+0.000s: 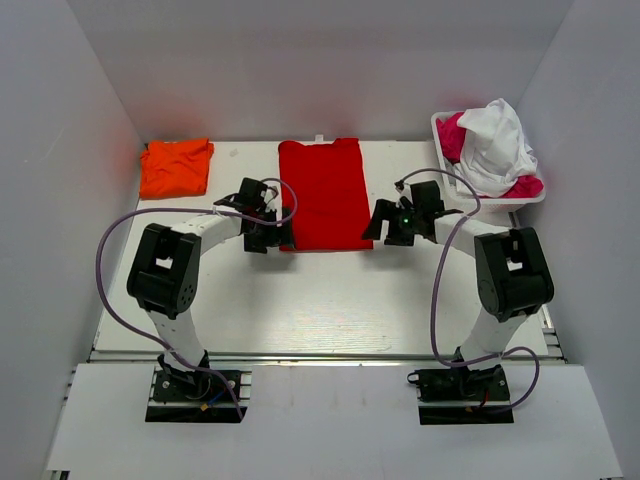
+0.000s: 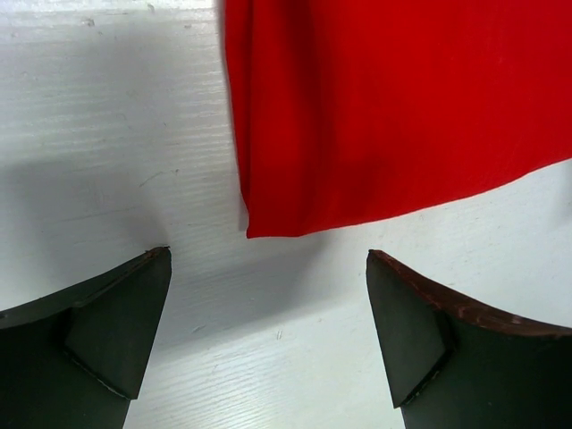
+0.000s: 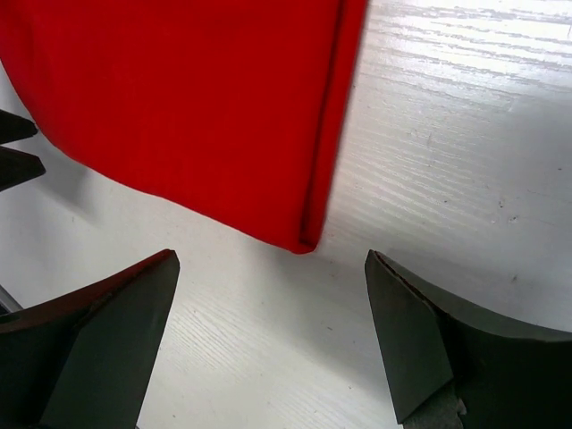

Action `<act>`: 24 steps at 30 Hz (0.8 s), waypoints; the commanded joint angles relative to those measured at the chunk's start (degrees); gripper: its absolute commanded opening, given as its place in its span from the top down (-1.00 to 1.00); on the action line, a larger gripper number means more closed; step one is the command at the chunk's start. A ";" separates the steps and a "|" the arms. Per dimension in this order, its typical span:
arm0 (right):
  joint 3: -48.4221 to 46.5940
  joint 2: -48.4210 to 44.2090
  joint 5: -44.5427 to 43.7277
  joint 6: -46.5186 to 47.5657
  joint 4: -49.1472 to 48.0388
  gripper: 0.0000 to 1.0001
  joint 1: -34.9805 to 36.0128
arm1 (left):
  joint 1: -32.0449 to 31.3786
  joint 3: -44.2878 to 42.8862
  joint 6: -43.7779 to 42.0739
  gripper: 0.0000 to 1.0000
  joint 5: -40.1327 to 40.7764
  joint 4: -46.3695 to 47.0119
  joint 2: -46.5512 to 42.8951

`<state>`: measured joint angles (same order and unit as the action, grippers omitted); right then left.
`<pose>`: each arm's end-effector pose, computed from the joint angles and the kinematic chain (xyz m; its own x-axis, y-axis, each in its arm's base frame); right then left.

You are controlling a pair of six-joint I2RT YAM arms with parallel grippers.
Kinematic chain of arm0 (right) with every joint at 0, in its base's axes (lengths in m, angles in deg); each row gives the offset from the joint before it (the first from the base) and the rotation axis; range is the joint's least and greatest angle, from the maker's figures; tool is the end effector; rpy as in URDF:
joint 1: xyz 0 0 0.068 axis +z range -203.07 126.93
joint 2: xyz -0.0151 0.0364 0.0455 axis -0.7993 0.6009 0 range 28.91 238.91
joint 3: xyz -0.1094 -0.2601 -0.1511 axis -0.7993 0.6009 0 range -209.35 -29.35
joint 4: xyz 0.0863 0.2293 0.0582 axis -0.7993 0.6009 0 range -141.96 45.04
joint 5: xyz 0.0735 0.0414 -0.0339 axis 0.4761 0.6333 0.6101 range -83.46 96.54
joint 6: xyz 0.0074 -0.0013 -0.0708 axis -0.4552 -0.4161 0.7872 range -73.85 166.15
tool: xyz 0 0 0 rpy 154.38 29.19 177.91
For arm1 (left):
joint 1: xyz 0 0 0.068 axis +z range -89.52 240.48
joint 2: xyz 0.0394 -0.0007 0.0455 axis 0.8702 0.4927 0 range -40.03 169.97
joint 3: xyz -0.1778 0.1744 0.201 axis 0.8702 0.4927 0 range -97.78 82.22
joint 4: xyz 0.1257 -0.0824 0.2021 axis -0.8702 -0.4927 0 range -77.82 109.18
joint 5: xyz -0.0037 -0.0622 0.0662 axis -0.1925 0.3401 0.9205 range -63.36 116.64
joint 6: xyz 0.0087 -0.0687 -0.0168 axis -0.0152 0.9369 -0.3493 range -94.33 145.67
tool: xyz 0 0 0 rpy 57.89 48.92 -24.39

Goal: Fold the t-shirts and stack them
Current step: Grab one side of the 2/3 rectangular tshirt with both arms

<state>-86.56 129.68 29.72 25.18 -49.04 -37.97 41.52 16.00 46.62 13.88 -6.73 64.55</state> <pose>0.3589 0.1207 0.2097 -0.8331 0.1160 -0.5408 -0.2173 0.8304 0.5130 0.3523 -0.1346 0.1992 -0.9414 -0.0454 -0.3342 0.0759 0.9370 -0.3411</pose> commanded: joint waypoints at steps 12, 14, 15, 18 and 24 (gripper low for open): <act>-1.33 4.52 0.38 0.58 -0.02 -0.74 1.87 | -0.64 2.49 -1.26 -0.30 -3.50 4.99 1.07; -1.06 4.35 0.55 0.41 -0.28 -0.71 2.31 | -1.17 2.49 -1.26 -0.14 -4.12 5.52 1.77; -0.97 4.52 0.38 0.58 -0.19 -0.67 2.40 | -1.17 2.49 -1.26 0.04 -4.12 5.52 2.30; -0.71 4.96 -0.94 0.49 0.77 -0.39 2.49 | -1.78 2.49 -1.26 0.27 -4.12 5.52 2.30; -2.03 6.89 -1.20 -0.74 -0.11 0.77 3.19 | -1.78 2.49 -1.26 0.73 -3.59 5.52 3.36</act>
<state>-87.17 135.19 29.78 24.87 -50.31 -35.31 40.06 17.84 45.92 10.61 -0.98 67.10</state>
